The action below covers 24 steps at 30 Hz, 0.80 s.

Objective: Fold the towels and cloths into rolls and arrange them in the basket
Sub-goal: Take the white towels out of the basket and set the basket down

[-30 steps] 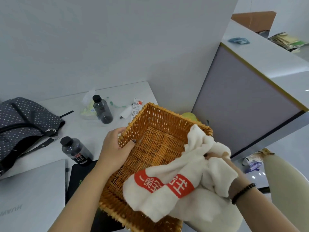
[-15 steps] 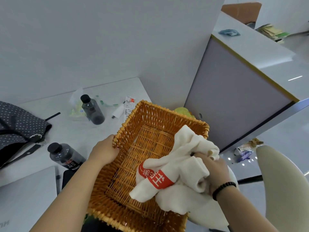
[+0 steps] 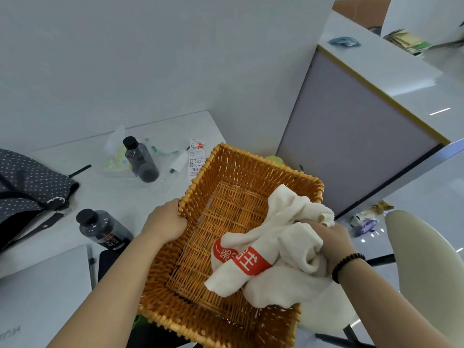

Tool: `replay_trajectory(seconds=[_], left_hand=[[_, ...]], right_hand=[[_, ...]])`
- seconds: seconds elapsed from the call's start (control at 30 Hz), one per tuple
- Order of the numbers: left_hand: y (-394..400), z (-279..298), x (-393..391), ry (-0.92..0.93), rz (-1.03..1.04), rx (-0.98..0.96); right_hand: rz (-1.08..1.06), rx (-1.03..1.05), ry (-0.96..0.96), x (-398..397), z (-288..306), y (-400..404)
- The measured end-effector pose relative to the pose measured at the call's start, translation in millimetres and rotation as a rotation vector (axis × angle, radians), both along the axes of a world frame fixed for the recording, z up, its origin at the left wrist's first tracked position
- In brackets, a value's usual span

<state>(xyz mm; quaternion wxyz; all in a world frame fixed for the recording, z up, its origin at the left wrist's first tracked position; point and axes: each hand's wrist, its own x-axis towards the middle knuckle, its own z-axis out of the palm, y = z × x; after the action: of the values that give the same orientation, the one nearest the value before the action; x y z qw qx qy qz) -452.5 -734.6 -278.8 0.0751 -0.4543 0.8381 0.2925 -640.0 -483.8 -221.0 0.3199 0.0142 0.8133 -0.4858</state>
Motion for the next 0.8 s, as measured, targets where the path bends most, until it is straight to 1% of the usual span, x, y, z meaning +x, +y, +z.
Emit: replay_trajectory(seconds=[0.03,0.07,0.13,0.17,0.37,0.5,0.6,0.63,0.7,0.73,0.8], left_hand=[[2.5,1.3,1.0,0.007,-0.001,-0.007],[5.5,2.7,2.1,0.015,0.002,-0.018],[13.4,8.3,5.0,0.036,0.012,-0.047],[17.9,11.8,6.8,0.048,0.020,-0.060],[51.8,27.4,19.9,0.088,0.077,-0.129],[89.3,34.0,30.0,0.093,0.149,-0.166],[123.3,38.4,38.8,0.074,0.246,-0.195],[135.1,40.1,42.3,0.063,0.279,-0.194],[161.5,42.6,48.8,0.054,0.336,-0.215],[177.1,43.5,52.1,0.059,0.363,-0.237],[208.8,42.6,58.7,0.096,0.431,-0.253]], right_hand=[[-0.006,-0.021,0.015,-0.8,1.3,0.7],[0.035,-0.006,0.029,-1.6,4.0,2.5],[0.107,0.071,0.047,-3.7,6.1,6.6],[0.094,0.103,0.059,-2.2,10.7,7.9],[0.111,0.012,0.032,-7.4,24.4,29.3],[0.241,0.023,0.096,-15.0,27.5,46.5],[0.243,-0.025,0.137,-22.2,23.0,61.3],[0.231,-0.069,0.081,-20.5,27.7,66.1],[0.287,-0.105,0.046,-27.0,27.4,80.0],[0.373,-0.132,0.088,-28.1,28.1,86.2],[0.475,-0.126,0.139,-33.2,30.5,100.3]])
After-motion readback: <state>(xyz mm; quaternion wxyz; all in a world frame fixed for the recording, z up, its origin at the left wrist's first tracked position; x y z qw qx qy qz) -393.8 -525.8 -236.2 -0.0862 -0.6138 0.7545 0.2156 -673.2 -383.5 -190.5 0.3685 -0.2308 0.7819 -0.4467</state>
